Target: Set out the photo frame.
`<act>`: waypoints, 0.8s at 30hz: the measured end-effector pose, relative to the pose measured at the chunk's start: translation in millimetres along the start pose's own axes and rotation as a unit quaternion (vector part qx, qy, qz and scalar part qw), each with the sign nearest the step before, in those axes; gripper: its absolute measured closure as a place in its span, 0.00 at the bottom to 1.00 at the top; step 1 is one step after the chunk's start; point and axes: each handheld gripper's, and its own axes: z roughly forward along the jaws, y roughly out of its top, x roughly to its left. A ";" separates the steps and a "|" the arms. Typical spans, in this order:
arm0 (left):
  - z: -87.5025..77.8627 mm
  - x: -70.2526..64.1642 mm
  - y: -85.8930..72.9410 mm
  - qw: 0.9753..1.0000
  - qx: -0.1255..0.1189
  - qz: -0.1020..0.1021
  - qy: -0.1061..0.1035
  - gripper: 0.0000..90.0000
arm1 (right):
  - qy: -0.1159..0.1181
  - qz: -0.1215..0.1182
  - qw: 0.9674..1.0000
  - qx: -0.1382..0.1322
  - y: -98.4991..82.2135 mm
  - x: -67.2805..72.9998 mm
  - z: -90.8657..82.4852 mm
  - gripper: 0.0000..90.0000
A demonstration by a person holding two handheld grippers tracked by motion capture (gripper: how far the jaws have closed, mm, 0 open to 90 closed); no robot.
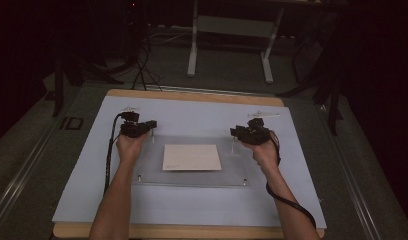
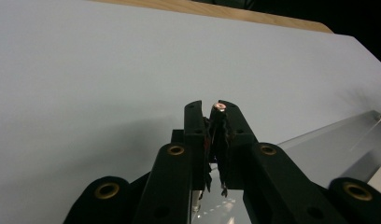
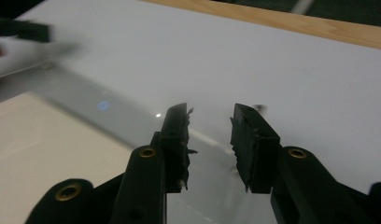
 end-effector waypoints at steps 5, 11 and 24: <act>0.2 4.9 -0.1 1.000 -0.001 0.002 -0.019 0.93 | 0.052 -0.034 0.998 -0.002 0.0 27.3 -17.2 0.72; 1.7 9.8 -0.5 0.999 -0.005 -0.009 -0.036 0.93 | 0.092 -0.072 0.993 0.015 -6.5 61.1 -31.1 0.70; 4.9 10.5 -0.5 0.999 -0.012 -0.025 -0.034 0.93 | 0.173 -0.142 0.974 0.016 -26.7 115.9 -53.3 0.70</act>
